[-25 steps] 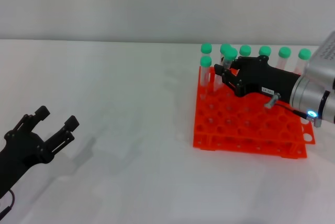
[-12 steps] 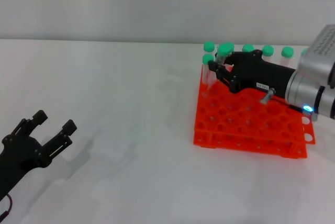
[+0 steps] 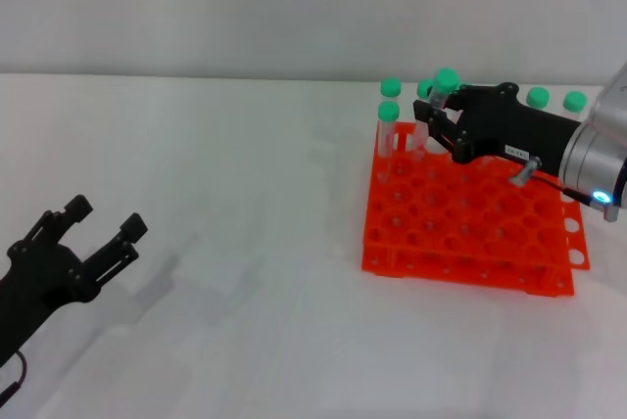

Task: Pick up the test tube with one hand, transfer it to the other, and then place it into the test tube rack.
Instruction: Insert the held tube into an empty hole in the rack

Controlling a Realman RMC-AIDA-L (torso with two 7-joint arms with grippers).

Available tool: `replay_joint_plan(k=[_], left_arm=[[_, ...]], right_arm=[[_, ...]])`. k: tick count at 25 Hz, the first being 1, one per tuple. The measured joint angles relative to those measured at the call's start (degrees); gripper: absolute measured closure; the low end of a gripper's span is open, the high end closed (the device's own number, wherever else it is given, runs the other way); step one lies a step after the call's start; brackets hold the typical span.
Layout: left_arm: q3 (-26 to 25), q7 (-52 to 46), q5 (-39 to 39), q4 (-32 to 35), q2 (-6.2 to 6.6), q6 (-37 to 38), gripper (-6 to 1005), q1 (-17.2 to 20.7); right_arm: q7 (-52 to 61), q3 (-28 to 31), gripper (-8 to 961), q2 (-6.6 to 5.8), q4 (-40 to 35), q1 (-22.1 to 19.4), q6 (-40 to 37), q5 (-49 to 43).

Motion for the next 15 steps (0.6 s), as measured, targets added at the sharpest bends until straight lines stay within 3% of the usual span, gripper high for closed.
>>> replay_joint_plan(k=[15], left_arm=[[0.0, -0.02, -0.16, 0.0, -0.11, -0.84, 106, -0.19]], right_arm=[[0.06, -0.56, 748, 0.53, 0.26, 1.83, 5.3, -2.47]])
